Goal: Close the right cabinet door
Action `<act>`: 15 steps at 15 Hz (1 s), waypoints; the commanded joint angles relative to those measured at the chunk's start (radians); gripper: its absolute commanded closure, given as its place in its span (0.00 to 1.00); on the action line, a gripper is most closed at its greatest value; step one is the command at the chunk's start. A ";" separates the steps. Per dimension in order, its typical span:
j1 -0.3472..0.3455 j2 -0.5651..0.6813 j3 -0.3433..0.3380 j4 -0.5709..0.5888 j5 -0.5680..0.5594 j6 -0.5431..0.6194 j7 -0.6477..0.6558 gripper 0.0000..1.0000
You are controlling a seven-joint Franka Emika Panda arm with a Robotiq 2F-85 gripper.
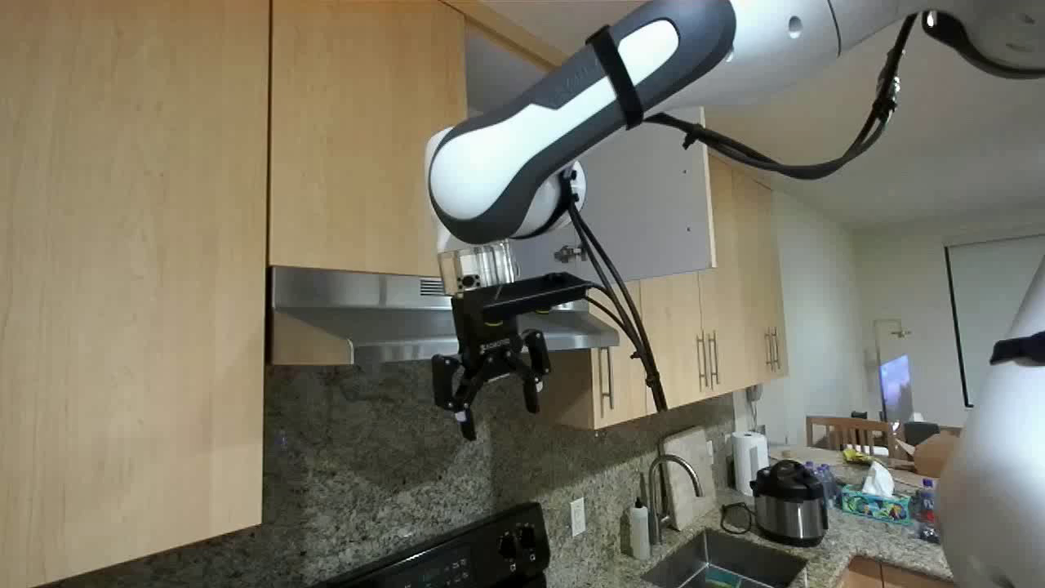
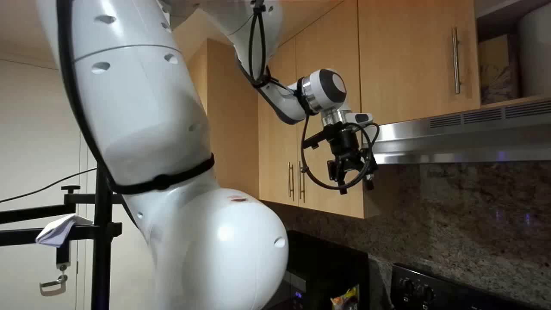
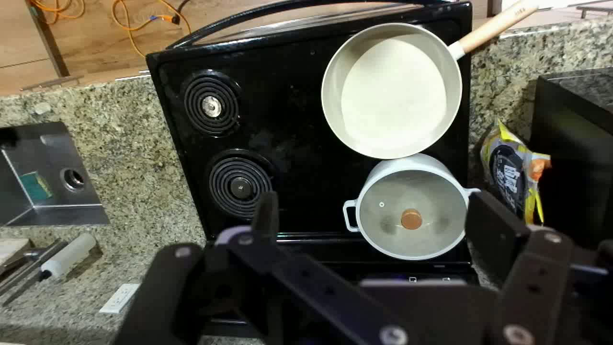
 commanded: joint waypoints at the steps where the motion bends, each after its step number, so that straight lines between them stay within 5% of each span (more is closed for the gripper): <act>1: 0.027 0.004 -0.024 0.003 -0.010 -0.004 0.008 0.00; 15: 0.042 -0.025 -0.023 -0.011 -0.001 -0.003 0.011 0.00</act>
